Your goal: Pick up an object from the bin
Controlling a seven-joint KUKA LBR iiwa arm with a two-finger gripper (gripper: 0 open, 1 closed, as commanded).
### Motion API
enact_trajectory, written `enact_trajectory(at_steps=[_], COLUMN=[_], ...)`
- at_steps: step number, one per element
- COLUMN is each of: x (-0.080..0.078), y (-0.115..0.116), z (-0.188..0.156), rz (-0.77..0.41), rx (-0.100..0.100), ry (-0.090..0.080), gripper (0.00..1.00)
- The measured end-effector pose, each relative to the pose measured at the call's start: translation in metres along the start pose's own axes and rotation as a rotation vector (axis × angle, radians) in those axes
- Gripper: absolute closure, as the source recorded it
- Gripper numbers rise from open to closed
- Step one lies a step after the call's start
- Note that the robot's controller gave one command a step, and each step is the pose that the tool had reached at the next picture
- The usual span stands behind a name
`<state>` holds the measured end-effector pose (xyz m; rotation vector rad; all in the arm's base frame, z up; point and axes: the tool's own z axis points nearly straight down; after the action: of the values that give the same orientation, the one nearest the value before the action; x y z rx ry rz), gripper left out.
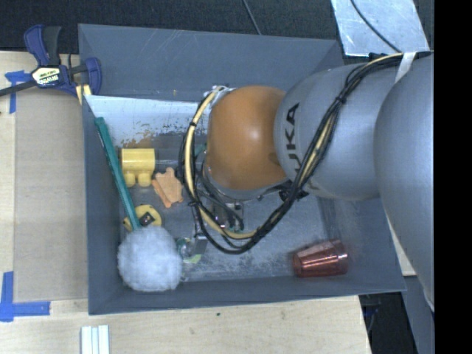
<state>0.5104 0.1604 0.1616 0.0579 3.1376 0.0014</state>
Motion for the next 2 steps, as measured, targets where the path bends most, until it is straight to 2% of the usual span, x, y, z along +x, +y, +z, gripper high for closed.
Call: enact_trajectory(at_steps=[1, 2], x=[-0.001, 0.002], y=[-0.003, -0.02], z=[0.036, 0.089], rz=[-0.201, 0.154], rx=[0.001, -0.002], ry=[0.002, 0.008], gripper=[0.0, 0.0])
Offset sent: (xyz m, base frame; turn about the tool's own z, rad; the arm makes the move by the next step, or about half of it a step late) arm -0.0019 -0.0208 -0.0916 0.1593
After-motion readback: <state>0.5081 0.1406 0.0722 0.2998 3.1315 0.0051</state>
